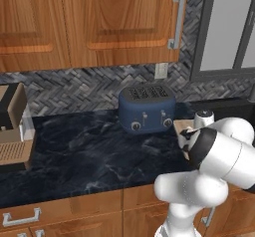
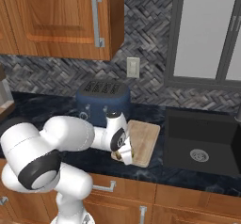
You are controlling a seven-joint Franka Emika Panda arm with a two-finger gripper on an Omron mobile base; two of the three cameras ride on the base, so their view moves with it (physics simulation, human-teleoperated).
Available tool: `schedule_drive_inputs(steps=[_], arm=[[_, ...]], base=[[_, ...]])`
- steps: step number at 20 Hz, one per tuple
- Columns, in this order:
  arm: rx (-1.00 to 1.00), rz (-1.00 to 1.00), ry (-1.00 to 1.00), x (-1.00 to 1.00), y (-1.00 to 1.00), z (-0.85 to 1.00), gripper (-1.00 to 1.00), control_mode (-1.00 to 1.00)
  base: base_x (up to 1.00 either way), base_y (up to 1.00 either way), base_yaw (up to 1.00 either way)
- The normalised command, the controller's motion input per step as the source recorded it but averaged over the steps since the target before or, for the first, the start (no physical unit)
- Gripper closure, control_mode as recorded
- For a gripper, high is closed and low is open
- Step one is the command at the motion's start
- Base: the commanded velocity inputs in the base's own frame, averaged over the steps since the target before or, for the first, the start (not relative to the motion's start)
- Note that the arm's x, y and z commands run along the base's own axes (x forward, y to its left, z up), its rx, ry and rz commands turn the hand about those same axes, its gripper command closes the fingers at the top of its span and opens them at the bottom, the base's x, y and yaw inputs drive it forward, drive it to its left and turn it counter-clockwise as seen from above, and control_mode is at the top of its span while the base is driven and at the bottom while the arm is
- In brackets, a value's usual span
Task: Pick up the sponge from the counter and clean the cutting board by briefly scrubbing or pressing down on the cutting board. Once finished, release the sponge.
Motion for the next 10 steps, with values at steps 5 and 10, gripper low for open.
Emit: schedule_drive_inputs(steps=[5,10], arm=[[0.0,0.0,0.01,0.03,-0.22,-0.2,1.0,-1.0],[0.0,0.0,0.02,-0.03,-0.52,-0.21,1.0,-1.0]], base=[[0.0,0.0,0.0],[0.0,0.0,0.0]])
